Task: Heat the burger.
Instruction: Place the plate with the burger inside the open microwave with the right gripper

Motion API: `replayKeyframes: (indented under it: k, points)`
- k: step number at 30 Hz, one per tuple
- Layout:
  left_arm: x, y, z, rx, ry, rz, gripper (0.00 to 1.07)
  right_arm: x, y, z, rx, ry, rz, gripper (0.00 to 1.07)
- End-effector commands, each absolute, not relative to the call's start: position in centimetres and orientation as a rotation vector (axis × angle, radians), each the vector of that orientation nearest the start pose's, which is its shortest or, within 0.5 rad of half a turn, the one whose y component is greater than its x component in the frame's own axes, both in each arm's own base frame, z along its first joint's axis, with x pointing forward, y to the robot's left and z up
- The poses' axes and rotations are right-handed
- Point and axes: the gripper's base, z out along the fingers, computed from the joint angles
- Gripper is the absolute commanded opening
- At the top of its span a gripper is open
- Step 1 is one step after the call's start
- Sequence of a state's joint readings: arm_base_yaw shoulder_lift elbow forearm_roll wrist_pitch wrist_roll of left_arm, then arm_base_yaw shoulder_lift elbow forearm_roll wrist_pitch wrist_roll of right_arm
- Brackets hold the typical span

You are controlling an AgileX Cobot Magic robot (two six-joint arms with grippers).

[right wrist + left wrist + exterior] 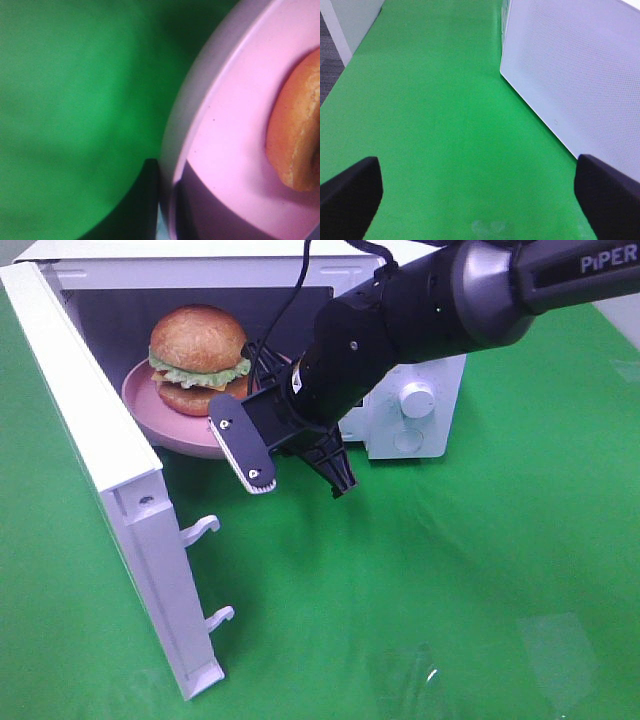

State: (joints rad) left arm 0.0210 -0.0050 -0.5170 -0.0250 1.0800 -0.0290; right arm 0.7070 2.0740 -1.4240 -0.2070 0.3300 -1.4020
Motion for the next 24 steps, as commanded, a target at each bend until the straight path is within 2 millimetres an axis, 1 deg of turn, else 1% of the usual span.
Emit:
replayKeyframes:
  k: [1, 2, 4, 5, 6, 9, 10, 11, 17, 20, 21, 24]
  points:
    - [-1.0, -0.2, 28.1, -0.049, 2.012, -0.038, 0.98, 36.2, 29.5, 17.8, -2.186, 1.090, -0.504, 0.00]
    - [-1.0, -0.2, 28.1, -0.049, 2.012, -0.038, 0.98, 36.2, 29.5, 17.8, -2.186, 1.090, -0.504, 0.00]
    - [-1.0, -0.2, 28.1, -0.049, 2.012, -0.038, 0.98, 37.3, 30.0, 17.9, -2.169, 1.133, -0.523, 0.00]
    - [-1.0, -0.2, 28.1, -0.049, 2.012, -0.038, 0.98, 37.3, 30.0, 17.9, -2.169, 1.133, -0.523, 0.00]
    - [-1.0, -0.2, 28.1, -0.049, 2.012, -0.038, 0.98, 37.8, 30.3, 17.9, -2.158, 1.151, -0.530, 0.00]
    - [-1.0, -0.2, 28.1, -0.049, 2.012, -0.038, 0.98, 38.0, 30.5, 17.9, -2.149, 1.157, -0.532, 0.00]
    - [-1.0, -0.2, 28.1, -0.049, 2.012, -0.038, 0.98, 38.7, 31.0, 17.8, -2.122, 1.181, -0.537, 0.00]
    - [-1.0, -0.2, 28.1, -0.049, 2.012, -0.038, 0.98, 38.7, 31.0, 17.8, -2.122, 1.181, -0.537, 0.00]
    - [-1.0, -0.2, 28.1, -0.049, 2.012, -0.038, 0.98, 40.1, 31.8, 16.5, -2.119, 1.233, -0.560, 0.00]
    - [-1.0, -0.2, 28.1, -0.049, 2.012, -0.038, 0.98, 40.5, 32.0, 16.3, -2.107, 1.250, -0.558, 0.00]
    - [-1.0, -0.2, 28.1, -0.049, 2.012, -0.037, 0.98, 41.0, 32.4, 16.2, -2.088, 1.276, -0.556, 0.00]
    - [-1.0, -0.2, 28.1, -0.049, 2.012, -0.035, 0.98, 41.2, 32.5, 16.2, -2.080, 1.276, -0.559, 0.00]
